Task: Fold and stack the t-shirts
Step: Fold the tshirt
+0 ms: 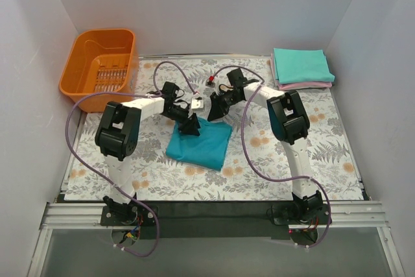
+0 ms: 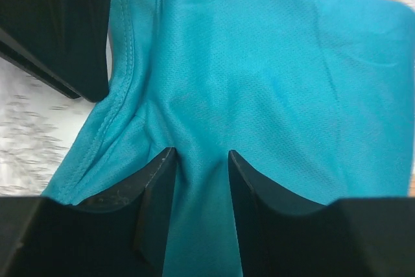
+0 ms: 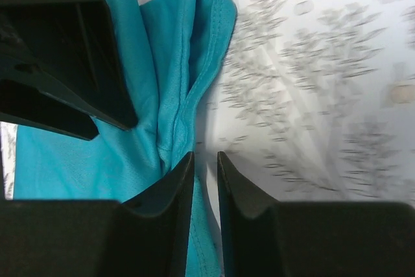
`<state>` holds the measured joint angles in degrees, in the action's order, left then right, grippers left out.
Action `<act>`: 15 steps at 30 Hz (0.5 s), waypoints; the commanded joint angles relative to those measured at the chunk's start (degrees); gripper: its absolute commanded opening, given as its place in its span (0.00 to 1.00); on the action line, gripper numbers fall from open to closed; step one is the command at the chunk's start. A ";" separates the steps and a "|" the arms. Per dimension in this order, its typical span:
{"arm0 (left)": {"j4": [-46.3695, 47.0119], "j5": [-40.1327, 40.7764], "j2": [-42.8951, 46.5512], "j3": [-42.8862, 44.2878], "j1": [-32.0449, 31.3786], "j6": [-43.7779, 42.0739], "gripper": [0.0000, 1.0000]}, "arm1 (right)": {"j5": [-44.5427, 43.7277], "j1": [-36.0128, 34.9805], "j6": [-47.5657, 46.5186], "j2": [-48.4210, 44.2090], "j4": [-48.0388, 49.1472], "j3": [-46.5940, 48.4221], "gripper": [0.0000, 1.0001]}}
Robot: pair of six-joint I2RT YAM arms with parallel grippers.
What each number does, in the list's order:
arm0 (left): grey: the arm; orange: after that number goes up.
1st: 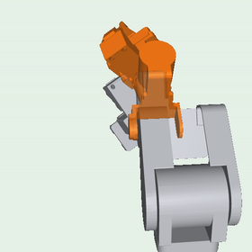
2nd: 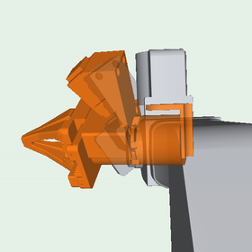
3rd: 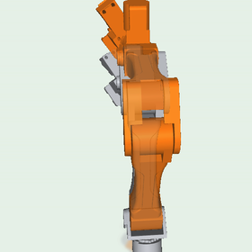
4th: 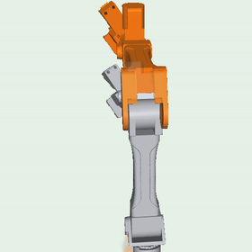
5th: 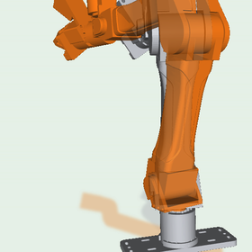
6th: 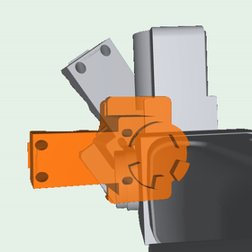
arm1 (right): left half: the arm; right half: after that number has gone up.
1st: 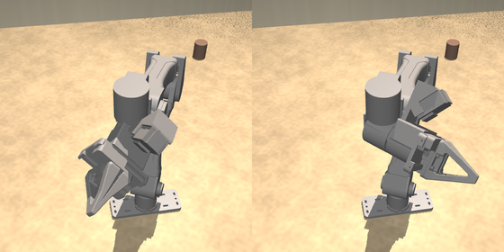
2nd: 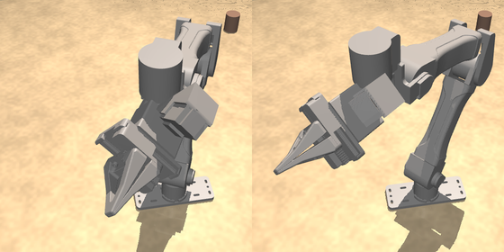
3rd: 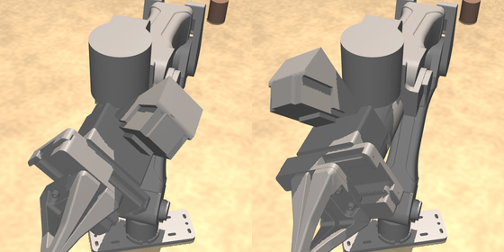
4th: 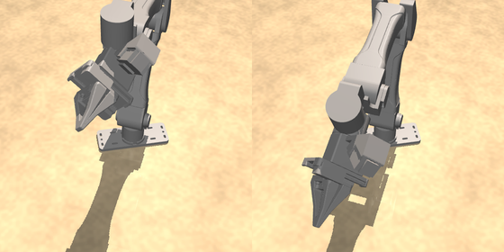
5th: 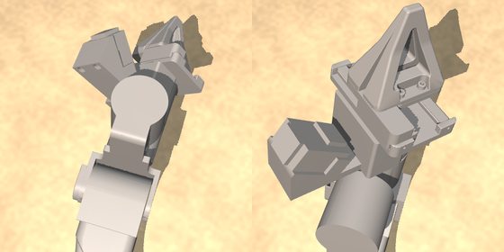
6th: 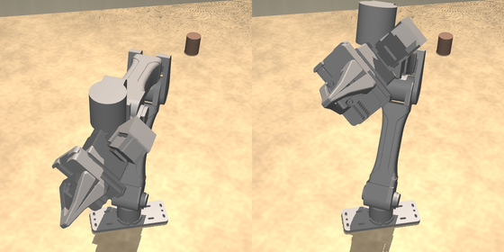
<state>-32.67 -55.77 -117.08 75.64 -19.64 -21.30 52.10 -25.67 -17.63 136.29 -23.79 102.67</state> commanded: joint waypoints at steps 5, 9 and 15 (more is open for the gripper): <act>-2.58 -1.63 13.10 -5.85 -1.19 4.16 0.40 | 1.61 -2.19 -2.50 -7.79 -1.35 -7.22 0.25; -1.26 -0.40 13.81 -5.33 -1.19 4.78 0.42 | 1.52 -2.28 -2.24 -8.67 -1.43 -7.22 0.28; -2.22 0.31 10.38 -2.87 -1.19 3.11 0.41 | 1.78 -2.37 -0.74 -7.71 -1.43 -5.64 0.37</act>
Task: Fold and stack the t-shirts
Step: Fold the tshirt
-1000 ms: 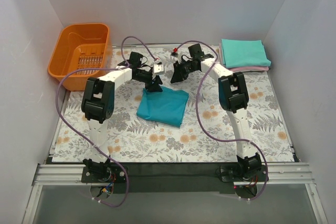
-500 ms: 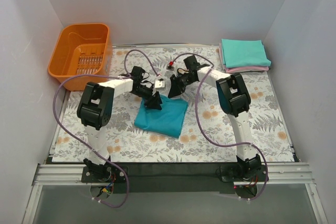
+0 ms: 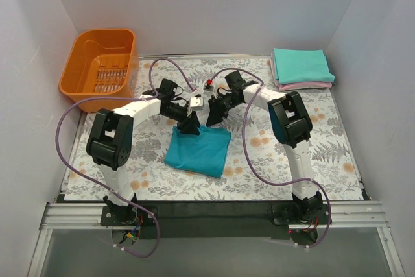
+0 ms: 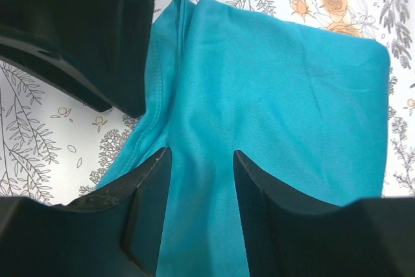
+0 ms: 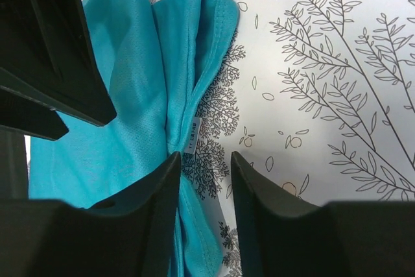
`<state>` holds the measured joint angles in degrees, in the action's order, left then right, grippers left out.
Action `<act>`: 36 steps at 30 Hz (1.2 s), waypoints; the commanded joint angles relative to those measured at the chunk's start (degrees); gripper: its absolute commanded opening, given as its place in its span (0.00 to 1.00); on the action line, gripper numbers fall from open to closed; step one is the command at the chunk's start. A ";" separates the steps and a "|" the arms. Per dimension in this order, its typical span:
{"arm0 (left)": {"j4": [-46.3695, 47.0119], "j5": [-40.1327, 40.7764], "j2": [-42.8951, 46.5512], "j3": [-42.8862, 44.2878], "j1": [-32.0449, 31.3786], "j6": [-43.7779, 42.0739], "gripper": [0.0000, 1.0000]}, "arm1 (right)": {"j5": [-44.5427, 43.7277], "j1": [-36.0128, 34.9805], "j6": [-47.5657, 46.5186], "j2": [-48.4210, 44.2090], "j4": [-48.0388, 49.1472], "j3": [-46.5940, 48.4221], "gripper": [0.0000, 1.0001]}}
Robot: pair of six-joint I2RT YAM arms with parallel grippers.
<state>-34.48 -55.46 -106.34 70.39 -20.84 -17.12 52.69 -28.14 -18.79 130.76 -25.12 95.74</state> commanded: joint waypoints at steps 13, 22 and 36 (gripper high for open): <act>-3.84 0.62 -3.43 2.47 -0.43 -6.08 0.37 | -0.21 -0.78 0.59 -1.39 -0.10 1.72 0.43; -3.40 1.32 -4.40 1.77 -0.43 -6.17 0.28 | -2.15 0.10 2.35 -1.03 -0.01 5.94 0.43; -2.00 1.06 -1.15 2.82 -0.87 -6.34 0.00 | -6.28 -4.12 -2.13 1.69 -2.21 3.40 0.28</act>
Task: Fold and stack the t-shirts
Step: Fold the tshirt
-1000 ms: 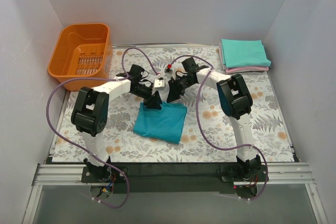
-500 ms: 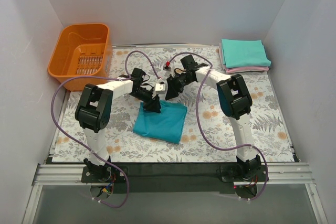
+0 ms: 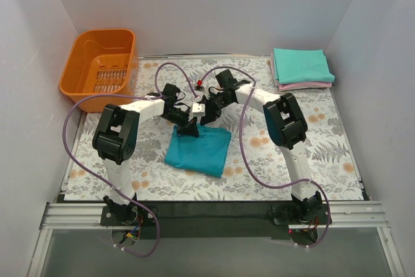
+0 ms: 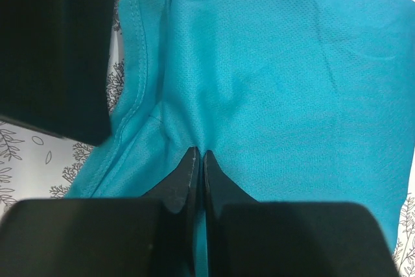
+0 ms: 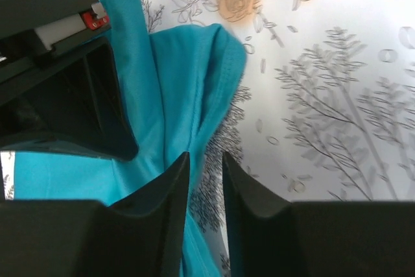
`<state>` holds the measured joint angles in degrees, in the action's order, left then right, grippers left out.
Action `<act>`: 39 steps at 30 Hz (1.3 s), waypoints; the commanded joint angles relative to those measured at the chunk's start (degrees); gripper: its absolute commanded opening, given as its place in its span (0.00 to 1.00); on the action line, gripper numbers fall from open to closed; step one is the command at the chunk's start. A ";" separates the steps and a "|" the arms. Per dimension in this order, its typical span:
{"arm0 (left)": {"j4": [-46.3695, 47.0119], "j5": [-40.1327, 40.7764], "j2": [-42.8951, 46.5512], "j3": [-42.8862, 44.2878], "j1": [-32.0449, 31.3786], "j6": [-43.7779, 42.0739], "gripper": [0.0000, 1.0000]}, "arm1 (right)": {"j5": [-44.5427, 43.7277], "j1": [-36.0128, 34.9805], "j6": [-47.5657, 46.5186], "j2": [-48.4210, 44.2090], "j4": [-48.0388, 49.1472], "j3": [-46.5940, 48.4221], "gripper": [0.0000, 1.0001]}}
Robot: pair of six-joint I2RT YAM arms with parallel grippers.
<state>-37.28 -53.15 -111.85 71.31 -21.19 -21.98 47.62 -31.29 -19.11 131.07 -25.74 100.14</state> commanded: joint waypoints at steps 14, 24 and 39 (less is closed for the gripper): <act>5.37 -0.73 7.88 4.45 -0.96 -3.51 0.00 | 1.43 -1.06 -3.30 3.67 -3.62 -0.21 0.02; 14.33 1.46 5.68 0.33 -0.87 -2.46 0.00 | 0.38 -0.18 -4.26 3.23 -4.58 3.74 0.05; 18.73 3.39 -3.27 3.92 -0.87 2.90 0.08 | -15.27 8.78 -6.73 -4.57 -7.49 9.03 0.43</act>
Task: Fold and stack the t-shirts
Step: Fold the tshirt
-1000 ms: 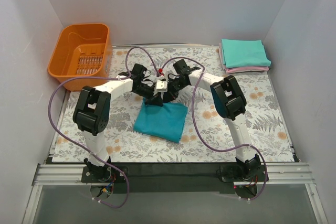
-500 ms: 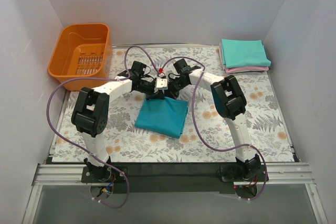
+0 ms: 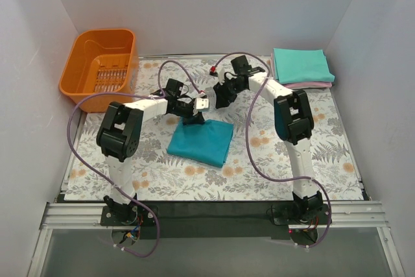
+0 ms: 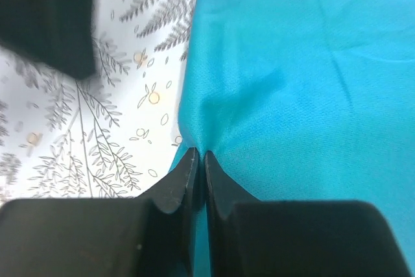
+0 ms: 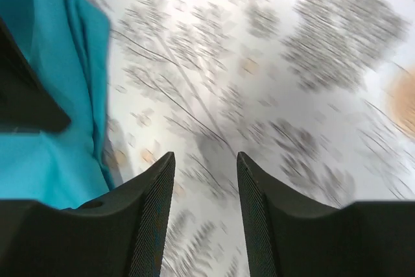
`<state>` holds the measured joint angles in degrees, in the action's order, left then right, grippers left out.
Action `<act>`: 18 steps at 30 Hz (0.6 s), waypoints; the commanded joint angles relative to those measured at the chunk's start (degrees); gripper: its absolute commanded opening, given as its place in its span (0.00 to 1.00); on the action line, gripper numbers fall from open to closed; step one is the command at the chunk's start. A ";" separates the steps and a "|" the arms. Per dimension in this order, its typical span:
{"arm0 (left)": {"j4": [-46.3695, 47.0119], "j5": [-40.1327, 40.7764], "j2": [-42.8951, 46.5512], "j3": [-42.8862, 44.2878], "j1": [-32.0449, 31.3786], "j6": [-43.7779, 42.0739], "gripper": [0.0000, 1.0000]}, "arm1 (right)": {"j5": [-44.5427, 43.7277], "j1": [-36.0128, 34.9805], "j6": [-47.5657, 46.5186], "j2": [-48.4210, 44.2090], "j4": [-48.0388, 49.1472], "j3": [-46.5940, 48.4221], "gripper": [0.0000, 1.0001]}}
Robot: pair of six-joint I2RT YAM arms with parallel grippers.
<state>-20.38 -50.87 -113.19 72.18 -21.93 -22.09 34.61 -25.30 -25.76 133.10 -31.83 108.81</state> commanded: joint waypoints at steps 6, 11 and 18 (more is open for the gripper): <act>1.66 3.84 -6.43 10.33 -0.13 9.50 0.27 | 1.07 5.79 2.19 -17.32 -2.53 -8.78 0.40; -1.06 2.98 -3.73 15.88 3.03 20.74 0.65 | 9.94 5.70 5.62 -23.58 -2.79 -14.06 0.37; -4.12 -5.46 2.61 16.06 9.98 43.52 0.51 | 16.19 1.31 13.18 -24.12 3.07 -20.56 0.35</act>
<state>-21.47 -51.20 -117.16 87.50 -14.20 9.93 46.06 -21.87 -17.50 108.18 -32.47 91.33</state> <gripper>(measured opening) 0.568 0.361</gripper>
